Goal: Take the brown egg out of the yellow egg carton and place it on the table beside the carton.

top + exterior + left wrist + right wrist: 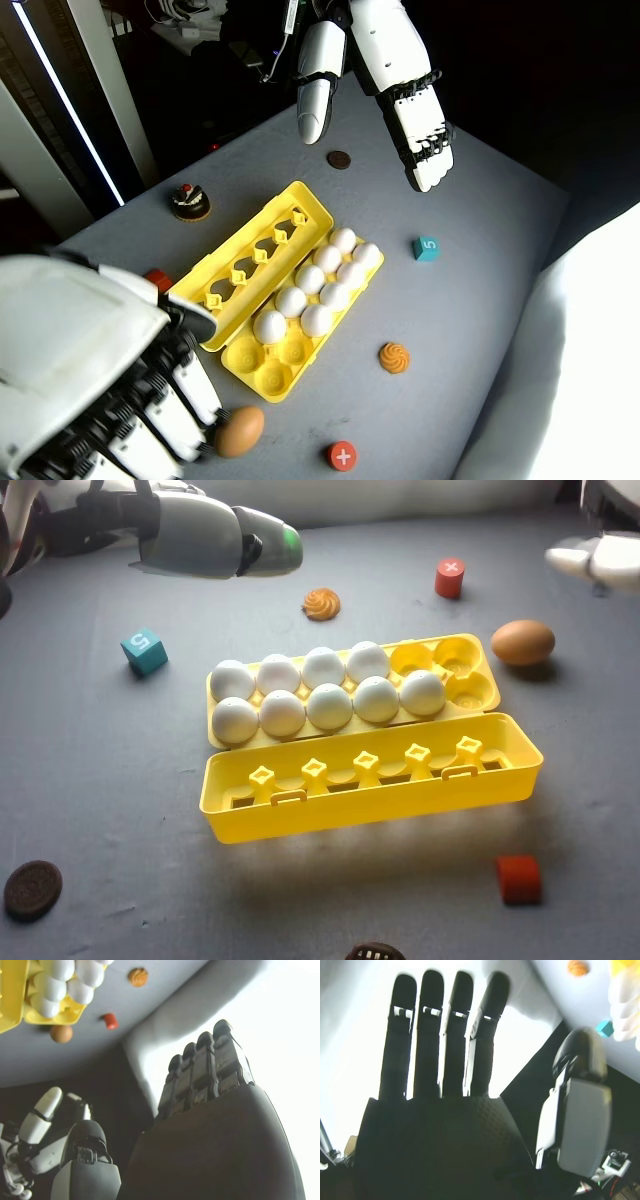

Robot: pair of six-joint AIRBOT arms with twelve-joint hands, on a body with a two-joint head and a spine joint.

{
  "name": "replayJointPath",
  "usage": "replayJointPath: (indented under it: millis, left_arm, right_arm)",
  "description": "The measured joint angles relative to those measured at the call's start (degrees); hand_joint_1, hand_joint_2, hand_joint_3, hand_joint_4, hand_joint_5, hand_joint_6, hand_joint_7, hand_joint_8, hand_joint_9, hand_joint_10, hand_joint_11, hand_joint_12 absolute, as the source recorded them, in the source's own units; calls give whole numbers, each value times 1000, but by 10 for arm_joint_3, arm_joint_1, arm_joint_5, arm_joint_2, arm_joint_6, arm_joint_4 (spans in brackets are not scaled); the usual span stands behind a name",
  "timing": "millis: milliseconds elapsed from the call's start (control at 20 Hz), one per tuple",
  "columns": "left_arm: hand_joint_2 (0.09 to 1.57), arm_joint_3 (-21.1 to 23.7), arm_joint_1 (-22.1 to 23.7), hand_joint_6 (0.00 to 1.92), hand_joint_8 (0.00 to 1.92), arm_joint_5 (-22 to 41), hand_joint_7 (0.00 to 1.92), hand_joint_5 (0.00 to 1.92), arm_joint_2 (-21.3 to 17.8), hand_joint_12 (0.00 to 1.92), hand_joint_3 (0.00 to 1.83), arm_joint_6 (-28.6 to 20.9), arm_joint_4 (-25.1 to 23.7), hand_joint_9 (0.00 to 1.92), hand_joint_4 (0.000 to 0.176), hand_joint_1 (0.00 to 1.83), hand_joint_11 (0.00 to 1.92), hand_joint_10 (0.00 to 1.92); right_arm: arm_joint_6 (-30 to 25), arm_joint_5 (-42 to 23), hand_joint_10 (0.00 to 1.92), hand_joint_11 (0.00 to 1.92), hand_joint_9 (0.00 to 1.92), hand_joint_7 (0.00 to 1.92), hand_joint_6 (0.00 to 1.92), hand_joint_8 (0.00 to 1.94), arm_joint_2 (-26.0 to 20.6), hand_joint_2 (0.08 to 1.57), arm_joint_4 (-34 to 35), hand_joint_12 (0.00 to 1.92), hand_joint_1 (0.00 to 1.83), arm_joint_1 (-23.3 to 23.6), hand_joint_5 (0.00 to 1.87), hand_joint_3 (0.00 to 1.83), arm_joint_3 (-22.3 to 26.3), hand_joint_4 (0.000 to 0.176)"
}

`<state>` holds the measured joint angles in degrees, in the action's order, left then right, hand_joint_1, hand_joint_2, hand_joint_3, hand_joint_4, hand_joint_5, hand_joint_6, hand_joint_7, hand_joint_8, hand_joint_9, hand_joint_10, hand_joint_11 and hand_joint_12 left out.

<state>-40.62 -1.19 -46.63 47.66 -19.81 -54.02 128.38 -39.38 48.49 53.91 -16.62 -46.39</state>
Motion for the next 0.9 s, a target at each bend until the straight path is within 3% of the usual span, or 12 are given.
replayJointPath:
  millis: [100, 250, 900]
  left_arm:
    - [1041, 0, 0, 4, 8, 0, 33, 35, 0, 5, 0, 0, 0, 10, 0, 0, 8, 4]
    - [1051, 0, 0, 0, 1, 0, 26, 20, 0, 7, 1, 0, 0, 13, 0, 0, 10, 2]
    - [1037, 0, 0, 8, 5, 1, 28, 40, 0, 1, 0, 0, -2, 6, 0, 0, 1, 1]
  right_arm:
    - [15, 14, 1921, 1696, 1457, 1346, 1921, 1941, -21, 1341, 19, 1921, 1098, 3, 1193, 0, 26, 0]
    - [27, 19, 1921, 1671, 1449, 1362, 1921, 1941, -59, 1324, 35, 1921, 1143, 4, 1258, 0, 65, 0]
    - [42, -15, 1921, 1573, 1335, 1259, 1921, 1941, -185, 1332, 82, 1921, 1010, -13, 1207, 0, 189, 0]
